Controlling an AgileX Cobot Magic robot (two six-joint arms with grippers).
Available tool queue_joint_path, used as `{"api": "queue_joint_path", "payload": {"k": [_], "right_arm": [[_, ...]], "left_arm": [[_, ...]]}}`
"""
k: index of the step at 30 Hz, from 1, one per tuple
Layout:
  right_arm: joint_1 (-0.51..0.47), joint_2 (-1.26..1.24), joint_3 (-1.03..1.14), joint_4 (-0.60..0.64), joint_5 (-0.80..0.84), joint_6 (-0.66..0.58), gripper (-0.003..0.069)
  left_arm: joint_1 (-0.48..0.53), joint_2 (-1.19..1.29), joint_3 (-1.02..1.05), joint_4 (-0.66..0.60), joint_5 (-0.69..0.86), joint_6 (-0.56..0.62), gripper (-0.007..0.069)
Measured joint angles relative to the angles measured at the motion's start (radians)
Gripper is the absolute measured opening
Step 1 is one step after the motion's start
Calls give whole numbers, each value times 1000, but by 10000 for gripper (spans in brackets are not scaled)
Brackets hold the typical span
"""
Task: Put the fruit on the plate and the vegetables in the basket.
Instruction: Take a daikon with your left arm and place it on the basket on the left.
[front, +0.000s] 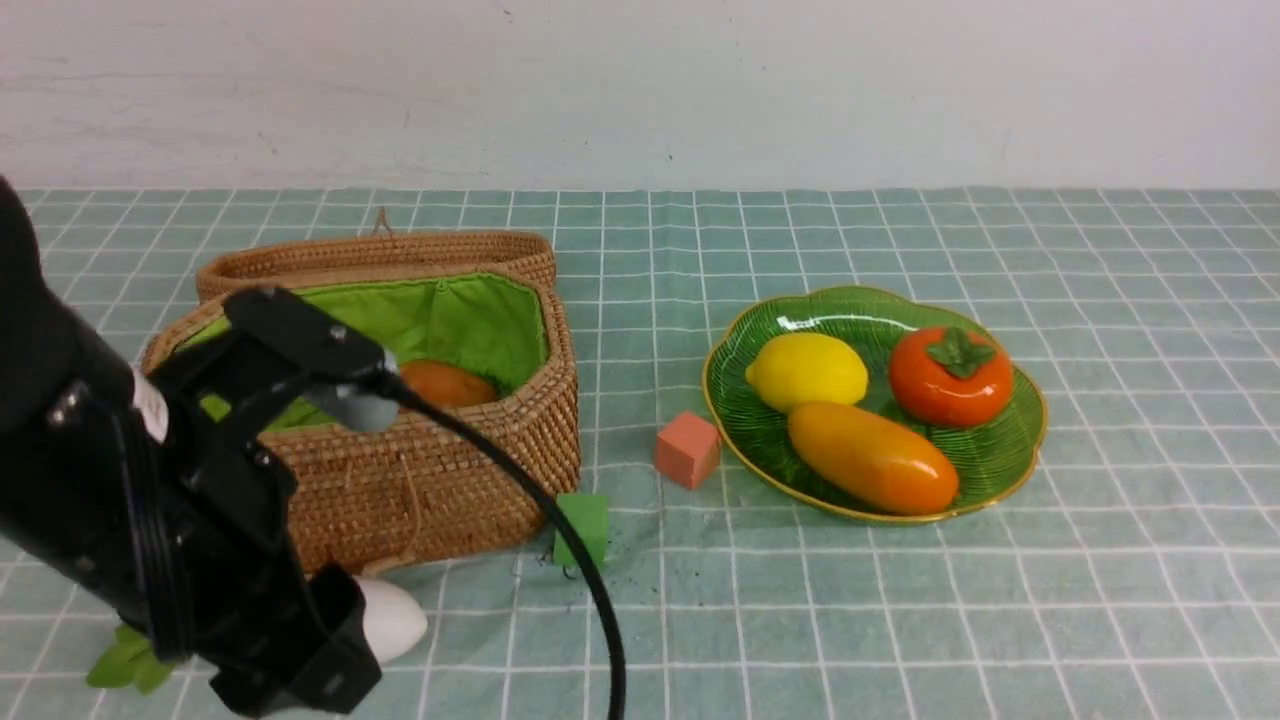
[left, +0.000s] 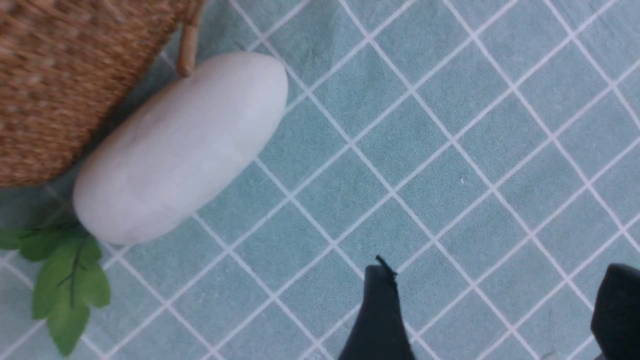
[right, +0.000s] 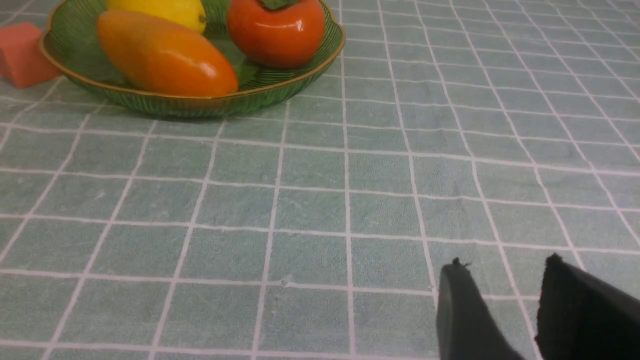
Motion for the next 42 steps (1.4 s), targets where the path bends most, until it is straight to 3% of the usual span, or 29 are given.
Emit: {"api": "queue_joint_path", "payload": {"k": [3,9,11,15,20,29,36,42], "right_arm": [[0,0,0,0,0,0,241],[0,0,0,0,0,0,241],[0,0,0,0,0,0,241],[0,0,0,0,0,0,241],[0,0,0,0,0,0,241],[0,0,0,0,0,0,241],[0,0,0,0,0,0,241],[0,0,0,0,0,0,241]], "left_arm": [[0,13,46,26,-76,2,522],[0,88,73,242,-258,18,522],[0,124,73,344,-307,73,522],[0,154,73,417,-319,163,521],[1,161,73,341,-327,198,521],[9,163,73,217,-340,550,514],[148,190,73,184,-346,622,513],[182,231,73,121,-348,690,513]]}}
